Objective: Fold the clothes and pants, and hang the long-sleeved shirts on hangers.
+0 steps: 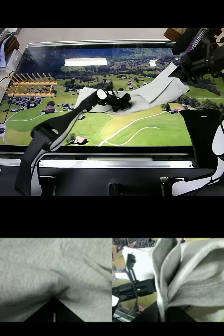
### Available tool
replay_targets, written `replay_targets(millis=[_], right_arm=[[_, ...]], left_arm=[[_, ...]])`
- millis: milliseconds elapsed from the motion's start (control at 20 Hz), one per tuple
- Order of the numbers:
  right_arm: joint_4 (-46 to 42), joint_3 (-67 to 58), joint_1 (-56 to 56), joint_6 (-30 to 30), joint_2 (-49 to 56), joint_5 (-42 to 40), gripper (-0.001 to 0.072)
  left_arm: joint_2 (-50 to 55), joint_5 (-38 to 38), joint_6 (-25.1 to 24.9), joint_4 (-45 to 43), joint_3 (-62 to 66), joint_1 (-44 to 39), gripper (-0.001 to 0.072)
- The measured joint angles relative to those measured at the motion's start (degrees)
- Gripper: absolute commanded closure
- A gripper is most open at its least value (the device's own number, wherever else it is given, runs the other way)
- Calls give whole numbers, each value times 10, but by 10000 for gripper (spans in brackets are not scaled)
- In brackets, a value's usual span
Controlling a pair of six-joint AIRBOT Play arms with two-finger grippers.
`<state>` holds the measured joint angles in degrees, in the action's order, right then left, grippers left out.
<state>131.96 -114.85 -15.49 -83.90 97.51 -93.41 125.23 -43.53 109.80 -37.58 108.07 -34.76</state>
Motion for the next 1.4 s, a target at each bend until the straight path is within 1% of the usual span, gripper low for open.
replay_targets(millis=[250,400,500,650,800,1000,1200,1400], right_arm=[[-1,-3,0,-14,-12,-3,660],[10,-3,3,-20,-14,19,660],[20,-3,20,-23,-15,34,660],[29,-4,68,-26,-13,58,660],[31,-4,135,-27,-4,86,660],[33,-4,223,-26,20,129,660],[33,-3,294,-15,52,178,660],[35,-3,348,0,86,228,660]], left_arm=[[24,17,12,50,12,-37,694],[22,-7,-8,71,15,-35,695],[5,-31,-32,79,16,-13,695],[-45,-77,-62,60,17,53,695],[-114,-128,-81,11,17,145,694],[-209,-198,-90,-52,17,282,694],[-281,-259,-94,-92,17,407,693],[-315,-294,-100,-107,17,492,693]])
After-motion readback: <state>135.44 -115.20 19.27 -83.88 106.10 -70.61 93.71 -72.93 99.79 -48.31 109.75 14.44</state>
